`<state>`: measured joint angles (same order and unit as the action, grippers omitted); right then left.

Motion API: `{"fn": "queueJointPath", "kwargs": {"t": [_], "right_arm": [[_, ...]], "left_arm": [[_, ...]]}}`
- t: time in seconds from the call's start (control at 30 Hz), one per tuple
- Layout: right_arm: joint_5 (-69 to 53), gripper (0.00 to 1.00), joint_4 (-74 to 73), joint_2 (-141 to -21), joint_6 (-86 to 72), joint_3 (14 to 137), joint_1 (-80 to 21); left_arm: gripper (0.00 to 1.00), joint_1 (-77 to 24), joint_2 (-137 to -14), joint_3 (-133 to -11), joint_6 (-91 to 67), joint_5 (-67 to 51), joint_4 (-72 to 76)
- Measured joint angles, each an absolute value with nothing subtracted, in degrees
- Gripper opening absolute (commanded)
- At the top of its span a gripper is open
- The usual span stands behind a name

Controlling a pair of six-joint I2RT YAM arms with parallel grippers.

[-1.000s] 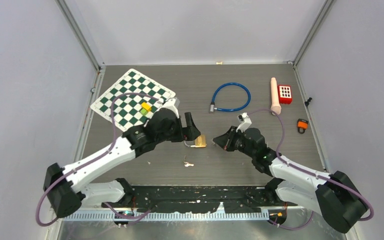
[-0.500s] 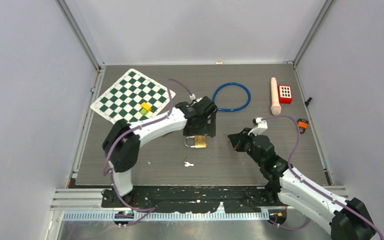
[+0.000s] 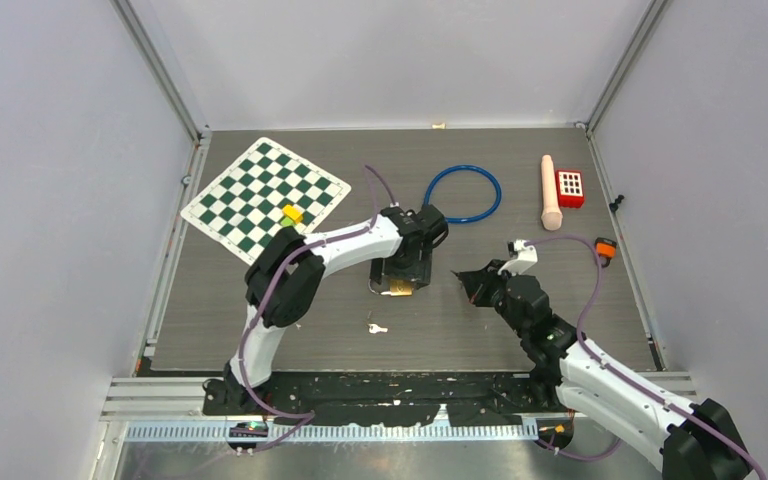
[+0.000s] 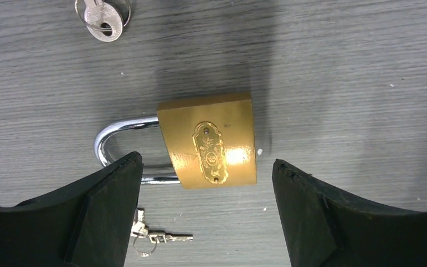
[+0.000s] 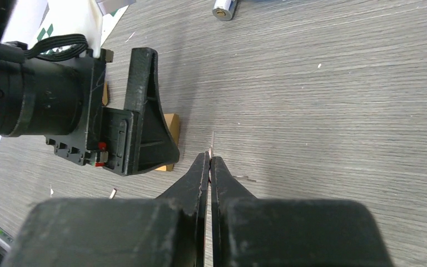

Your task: Unlock with the key

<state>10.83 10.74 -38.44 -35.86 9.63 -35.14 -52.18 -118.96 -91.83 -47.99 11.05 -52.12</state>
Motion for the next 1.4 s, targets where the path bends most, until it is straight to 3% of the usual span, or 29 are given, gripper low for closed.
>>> {"fn": "queueJointPath", "kwargs": {"t": [0.2, 0.47, 0.73, 0.83, 1.07, 1.17, 1.4], "right_arm": [[10.55, 0.05, 11.42, -38.65, -35.92, 9.39, -35.14], [10.37, 0.05, 11.97, -38.59, -36.12, 9.37, -35.14], [10.15, 0.05, 11.94, -37.82, -36.16, 9.34, -35.14], [9.91, 0.05, 11.94, -37.60, -36.16, 9.34, -35.14], [7.62, 0.05, 12.53, -38.52, -36.10, 9.34, -35.14], [5.21, 0.05, 13.21, -40.12, -36.05, 9.34, -35.14], [-1.17, 0.05, 16.62, -43.46, -36.34, 9.54, -35.14]], "left_arm": [[0.81, -52.14, -122.08, -93.95, -48.73, 12.43, -52.34], [0.70, -51.55, -124.14, -96.77, -53.91, 14.96, -53.23], [0.36, -51.46, -124.16, -96.51, -55.16, 15.92, -52.73], [0.24, -51.48, -122.21, -93.21, -54.33, 16.62, -50.33], [0.05, -50.28, -114.32, -81.32, -49.15, 16.01, -43.20], [0.00, -49.89, -109.73, -74.94, -46.74, 14.48, -38.92], [0.00, -48.47, -98.02, -61.47, -43.07, 8.86, -30.48]]}}
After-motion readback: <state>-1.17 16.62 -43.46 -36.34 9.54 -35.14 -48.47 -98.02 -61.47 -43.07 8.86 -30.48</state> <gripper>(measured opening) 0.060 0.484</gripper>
